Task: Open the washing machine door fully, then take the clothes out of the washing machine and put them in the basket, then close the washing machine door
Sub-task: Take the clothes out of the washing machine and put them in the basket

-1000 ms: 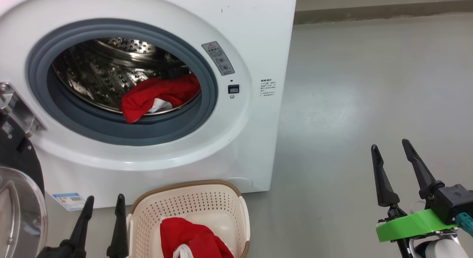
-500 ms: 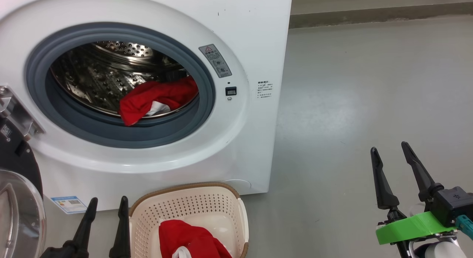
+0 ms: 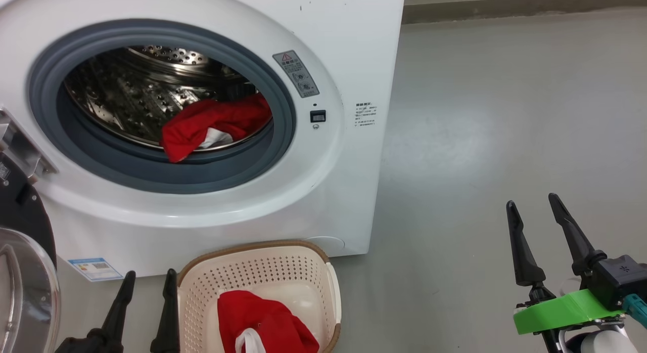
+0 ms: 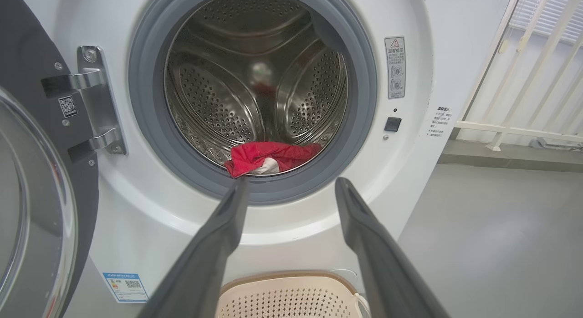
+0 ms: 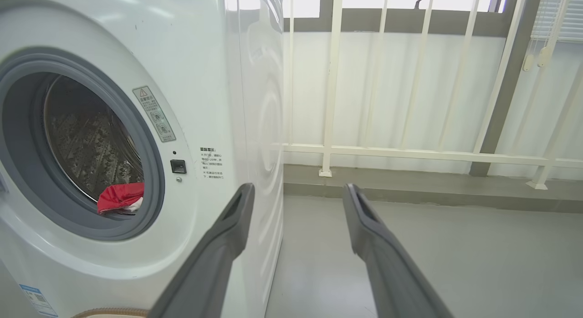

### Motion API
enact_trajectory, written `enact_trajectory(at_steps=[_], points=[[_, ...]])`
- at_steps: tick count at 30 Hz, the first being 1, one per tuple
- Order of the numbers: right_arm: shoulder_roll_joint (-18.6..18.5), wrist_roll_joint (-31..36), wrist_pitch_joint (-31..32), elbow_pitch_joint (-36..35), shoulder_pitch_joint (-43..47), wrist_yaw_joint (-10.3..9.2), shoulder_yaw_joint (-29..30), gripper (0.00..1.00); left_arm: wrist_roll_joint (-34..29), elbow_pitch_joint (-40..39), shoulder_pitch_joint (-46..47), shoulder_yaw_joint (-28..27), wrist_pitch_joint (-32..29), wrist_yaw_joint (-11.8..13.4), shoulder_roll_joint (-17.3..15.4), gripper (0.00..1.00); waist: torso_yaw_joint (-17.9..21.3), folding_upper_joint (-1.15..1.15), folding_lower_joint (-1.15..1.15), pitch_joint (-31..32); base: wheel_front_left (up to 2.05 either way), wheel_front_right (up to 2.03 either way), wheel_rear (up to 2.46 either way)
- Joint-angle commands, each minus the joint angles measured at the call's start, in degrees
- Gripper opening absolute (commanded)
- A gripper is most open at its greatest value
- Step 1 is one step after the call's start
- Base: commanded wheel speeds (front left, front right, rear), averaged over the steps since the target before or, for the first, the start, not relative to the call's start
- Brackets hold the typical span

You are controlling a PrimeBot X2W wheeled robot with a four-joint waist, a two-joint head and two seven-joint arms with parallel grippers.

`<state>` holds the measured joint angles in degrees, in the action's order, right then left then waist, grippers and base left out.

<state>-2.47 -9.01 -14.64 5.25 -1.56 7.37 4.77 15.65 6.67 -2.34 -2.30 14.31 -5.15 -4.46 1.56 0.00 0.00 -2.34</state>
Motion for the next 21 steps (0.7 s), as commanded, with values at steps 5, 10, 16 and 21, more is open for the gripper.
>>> enact_trajectory(at_steps=[5,10,16,21], points=[[-0.41,0.38,-0.36,-1.88,-1.81,0.12,-1.18,1.00,0.05,-0.82,4.42,-1.17,0.69,-0.05,-1.06,1.00,-0.95,0.00,0.00,-1.54,0.00,0.00,0.00],[-0.41,0.53,-0.36,-2.21,-2.49,0.12,-1.36,1.00,-0.26,0.28,7.32,-0.75,0.69,-0.13,-1.44,1.00,-1.53,0.00,0.00,-3.37,0.00,0.00,0.00],[-0.41,0.52,-0.36,-2.84,-4.30,0.12,-1.76,1.00,-0.02,1.64,11.68,-0.72,0.69,-0.34,-1.80,1.00,-1.93,0.00,0.00,-6.74,0.00,0.00,0.00],[-0.41,0.67,-0.36,-3.87,-6.12,0.12,-2.13,1.00,-0.14,3.33,17.70,-1.06,0.69,-0.40,-2.03,1.00,-2.42,0.00,0.00,-10.70,0.00,0.00,0.00]])
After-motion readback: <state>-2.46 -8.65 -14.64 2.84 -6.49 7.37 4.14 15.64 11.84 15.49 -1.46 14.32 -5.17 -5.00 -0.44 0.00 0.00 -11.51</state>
